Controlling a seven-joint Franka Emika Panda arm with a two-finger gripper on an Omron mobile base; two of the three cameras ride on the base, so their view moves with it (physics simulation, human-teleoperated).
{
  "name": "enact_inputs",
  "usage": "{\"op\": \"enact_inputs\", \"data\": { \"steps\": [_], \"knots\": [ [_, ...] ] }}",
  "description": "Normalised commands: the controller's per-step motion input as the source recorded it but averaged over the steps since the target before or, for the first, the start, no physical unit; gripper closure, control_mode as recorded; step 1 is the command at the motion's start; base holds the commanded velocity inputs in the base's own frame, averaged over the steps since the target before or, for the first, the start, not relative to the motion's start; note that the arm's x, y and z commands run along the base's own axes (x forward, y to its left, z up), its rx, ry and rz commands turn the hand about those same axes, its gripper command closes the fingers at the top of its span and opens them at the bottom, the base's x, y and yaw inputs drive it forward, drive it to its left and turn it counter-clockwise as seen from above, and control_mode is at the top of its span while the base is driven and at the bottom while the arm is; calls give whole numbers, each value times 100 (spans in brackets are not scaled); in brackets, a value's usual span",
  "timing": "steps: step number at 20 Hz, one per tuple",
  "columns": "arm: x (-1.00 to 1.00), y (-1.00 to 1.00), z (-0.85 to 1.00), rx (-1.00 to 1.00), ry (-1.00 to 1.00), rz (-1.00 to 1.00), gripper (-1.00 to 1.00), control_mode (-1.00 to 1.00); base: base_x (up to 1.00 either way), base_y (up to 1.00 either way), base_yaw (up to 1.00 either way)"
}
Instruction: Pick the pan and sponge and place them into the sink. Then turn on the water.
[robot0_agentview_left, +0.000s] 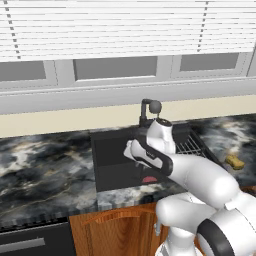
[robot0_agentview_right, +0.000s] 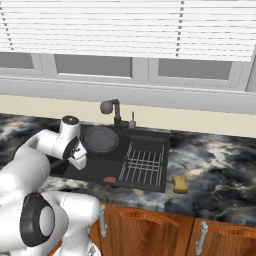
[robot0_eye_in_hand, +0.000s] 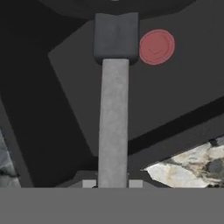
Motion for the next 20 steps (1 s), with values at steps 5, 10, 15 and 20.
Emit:
{"op": "enact_inputs", "data": {
  "steps": [5,10,15,20],
  "knots": [
    [17,5,-1,10,-3,-7,100,-100,0,0,0],
    [23,0,-1,13,-1,-2,100,-100,0,0,0],
    [31,8,0,11,3,-2,100,-100,0,0,0],
    [27,12,-2,10,5,-4,100,-100,0,0,0]
  ]
}}
